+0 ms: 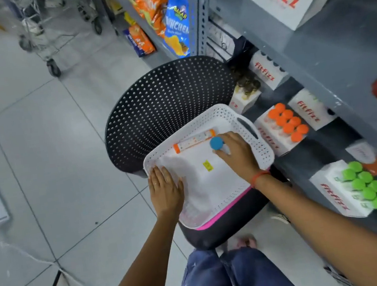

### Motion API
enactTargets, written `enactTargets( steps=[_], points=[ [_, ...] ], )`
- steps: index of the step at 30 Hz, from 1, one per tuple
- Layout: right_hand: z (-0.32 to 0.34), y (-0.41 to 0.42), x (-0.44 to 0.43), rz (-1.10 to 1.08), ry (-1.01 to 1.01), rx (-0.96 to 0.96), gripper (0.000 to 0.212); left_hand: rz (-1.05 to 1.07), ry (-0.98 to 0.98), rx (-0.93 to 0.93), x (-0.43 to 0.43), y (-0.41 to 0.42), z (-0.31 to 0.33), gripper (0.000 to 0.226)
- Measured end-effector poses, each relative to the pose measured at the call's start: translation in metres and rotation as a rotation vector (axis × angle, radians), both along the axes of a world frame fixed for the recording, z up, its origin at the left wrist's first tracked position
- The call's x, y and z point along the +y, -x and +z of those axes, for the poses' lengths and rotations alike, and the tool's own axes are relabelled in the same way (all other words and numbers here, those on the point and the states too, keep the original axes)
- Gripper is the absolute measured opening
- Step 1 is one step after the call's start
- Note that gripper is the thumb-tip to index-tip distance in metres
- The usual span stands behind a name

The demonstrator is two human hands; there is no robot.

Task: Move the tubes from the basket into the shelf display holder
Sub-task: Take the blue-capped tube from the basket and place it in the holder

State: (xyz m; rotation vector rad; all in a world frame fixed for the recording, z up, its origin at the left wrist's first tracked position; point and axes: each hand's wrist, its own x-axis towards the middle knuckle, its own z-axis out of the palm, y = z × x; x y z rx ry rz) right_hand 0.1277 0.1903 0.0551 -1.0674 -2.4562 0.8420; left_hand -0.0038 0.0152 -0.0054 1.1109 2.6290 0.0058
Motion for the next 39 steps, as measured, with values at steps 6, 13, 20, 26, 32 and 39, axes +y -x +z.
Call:
enactTargets(
  steps=[6, 13, 20, 26, 32, 39],
  points=[
    [0.102, -0.11, 0.02, -0.373, 0.038, 0.197, 0.039, -0.171, -0.215, -0.023, 0.073, -0.035, 0.051, 0.074],
    [0.205, -0.238, 0.021, -0.708, -0.165, 0.36, 0.036, -0.586, -0.568, -0.07, 0.211, -0.147, 0.143, 0.073],
    [0.263, -0.321, 0.022, -0.934, -0.411, 0.405, 0.036, -0.712, -0.519, -0.187, 0.253, -0.227, 0.163, 0.095],
    [0.28, -0.333, 0.066, -1.009, -0.491, 0.337, 0.036, -0.729, -0.445, -0.146, 0.253, -0.233, 0.162, 0.096],
    [0.277, -0.323, 0.093, -0.997, -0.524, 0.169, 0.038, -0.741, -0.374, -0.043, 0.253, -0.234, 0.167, 0.096],
    [0.279, -0.315, 0.1, -0.948, -0.55, 0.123, 0.041, -0.733, -0.353, -0.025, 0.252, -0.235, 0.17, 0.097]
  ],
)
